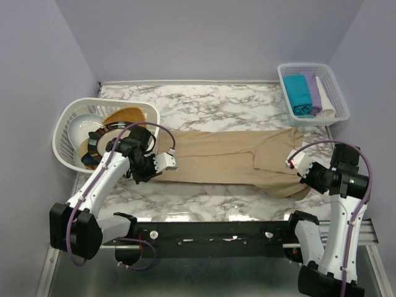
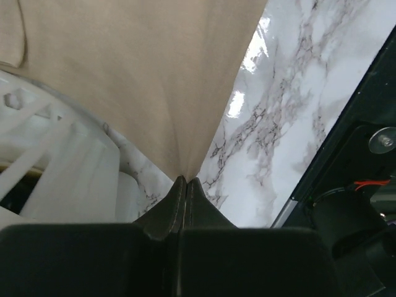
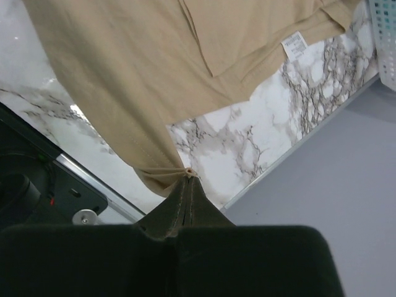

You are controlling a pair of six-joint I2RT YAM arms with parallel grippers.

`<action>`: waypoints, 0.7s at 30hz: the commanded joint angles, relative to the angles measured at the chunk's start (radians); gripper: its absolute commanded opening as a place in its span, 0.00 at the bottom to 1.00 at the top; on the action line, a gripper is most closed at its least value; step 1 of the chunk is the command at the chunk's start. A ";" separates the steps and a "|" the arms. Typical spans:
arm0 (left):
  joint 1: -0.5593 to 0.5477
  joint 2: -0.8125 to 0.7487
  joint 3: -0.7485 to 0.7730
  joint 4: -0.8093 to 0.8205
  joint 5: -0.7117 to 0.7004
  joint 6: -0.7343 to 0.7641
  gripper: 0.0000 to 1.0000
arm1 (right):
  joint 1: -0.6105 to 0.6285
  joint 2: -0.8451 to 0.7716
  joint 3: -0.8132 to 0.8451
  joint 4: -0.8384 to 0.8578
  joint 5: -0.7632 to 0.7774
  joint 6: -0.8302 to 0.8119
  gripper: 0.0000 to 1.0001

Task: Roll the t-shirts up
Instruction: Fold the T-shirt at the center of the board.

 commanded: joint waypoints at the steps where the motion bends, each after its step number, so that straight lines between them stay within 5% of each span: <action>1: -0.036 -0.086 -0.073 0.000 0.001 -0.067 0.00 | -0.141 0.099 0.052 -0.058 -0.040 -0.145 0.00; 9: -0.060 -0.025 -0.036 0.201 -0.056 -0.251 0.00 | -0.216 0.294 0.199 0.060 -0.149 -0.111 0.00; 21: -0.060 0.078 -0.027 0.305 -0.177 -0.276 0.00 | -0.213 0.412 0.199 0.149 -0.183 -0.105 0.00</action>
